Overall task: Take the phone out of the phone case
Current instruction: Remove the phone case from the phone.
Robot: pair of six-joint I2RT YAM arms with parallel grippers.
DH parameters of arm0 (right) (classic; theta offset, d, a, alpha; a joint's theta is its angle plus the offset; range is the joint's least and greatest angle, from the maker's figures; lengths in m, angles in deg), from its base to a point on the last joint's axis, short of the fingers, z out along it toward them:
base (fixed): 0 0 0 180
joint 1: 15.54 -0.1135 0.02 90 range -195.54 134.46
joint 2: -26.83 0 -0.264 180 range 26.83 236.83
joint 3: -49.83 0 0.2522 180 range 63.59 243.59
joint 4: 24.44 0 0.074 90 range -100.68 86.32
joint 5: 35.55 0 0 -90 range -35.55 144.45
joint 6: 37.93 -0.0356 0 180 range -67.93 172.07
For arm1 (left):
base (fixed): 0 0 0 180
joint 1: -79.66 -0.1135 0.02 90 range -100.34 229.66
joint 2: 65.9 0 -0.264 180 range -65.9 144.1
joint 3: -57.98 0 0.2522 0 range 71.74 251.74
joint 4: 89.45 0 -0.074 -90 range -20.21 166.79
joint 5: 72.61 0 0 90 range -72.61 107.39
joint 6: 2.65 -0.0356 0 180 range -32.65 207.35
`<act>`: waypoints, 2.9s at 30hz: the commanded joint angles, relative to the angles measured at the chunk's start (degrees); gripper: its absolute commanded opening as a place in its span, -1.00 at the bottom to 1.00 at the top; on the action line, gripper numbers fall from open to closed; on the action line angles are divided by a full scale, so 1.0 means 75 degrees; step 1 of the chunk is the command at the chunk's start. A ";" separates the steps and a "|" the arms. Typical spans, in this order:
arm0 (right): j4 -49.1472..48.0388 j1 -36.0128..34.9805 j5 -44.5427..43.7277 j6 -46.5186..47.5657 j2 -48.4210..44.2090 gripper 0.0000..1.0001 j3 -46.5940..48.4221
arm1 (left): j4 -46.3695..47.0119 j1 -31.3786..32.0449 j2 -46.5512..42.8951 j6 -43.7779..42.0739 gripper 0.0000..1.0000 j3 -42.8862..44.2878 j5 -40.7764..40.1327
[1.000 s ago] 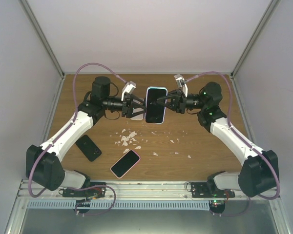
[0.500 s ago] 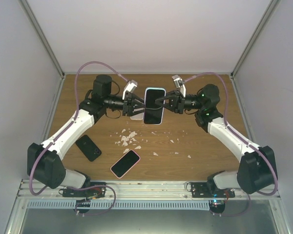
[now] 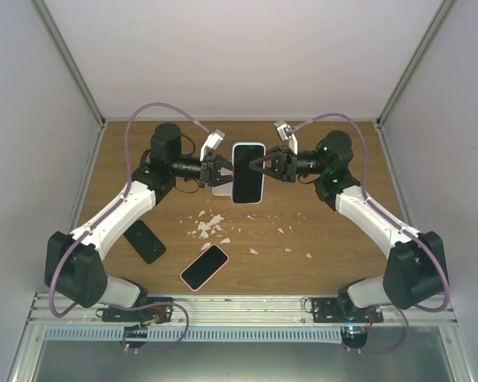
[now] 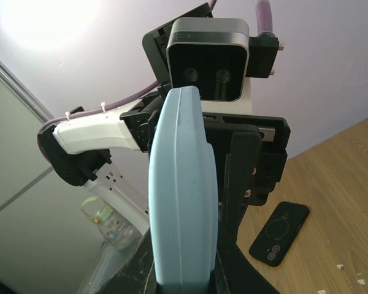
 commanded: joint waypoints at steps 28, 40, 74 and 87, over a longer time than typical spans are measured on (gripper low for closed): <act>0.5000 0.1015 -0.1533 0.3347 0.0155 0.70 0.1858 | 0.3421 -0.0774 0.0124 0.4268 -1.00 -0.1646 -0.2003; 0.6908 -0.0836 -0.5813 0.8486 -0.0638 0.61 0.1660 | 0.1797 -0.1149 0.0515 0.5177 -1.00 -0.1347 -0.2981; 0.5094 -0.3882 -1.1781 1.1229 0.0348 0.26 0.0754 | 0.2184 -0.1262 0.0726 0.6332 -0.99 -0.1719 -0.2690; 0.5038 -0.3871 -1.1994 1.1076 0.0345 0.18 0.1008 | 0.2070 -0.1279 0.0761 0.6226 -1.00 -0.1754 -0.2788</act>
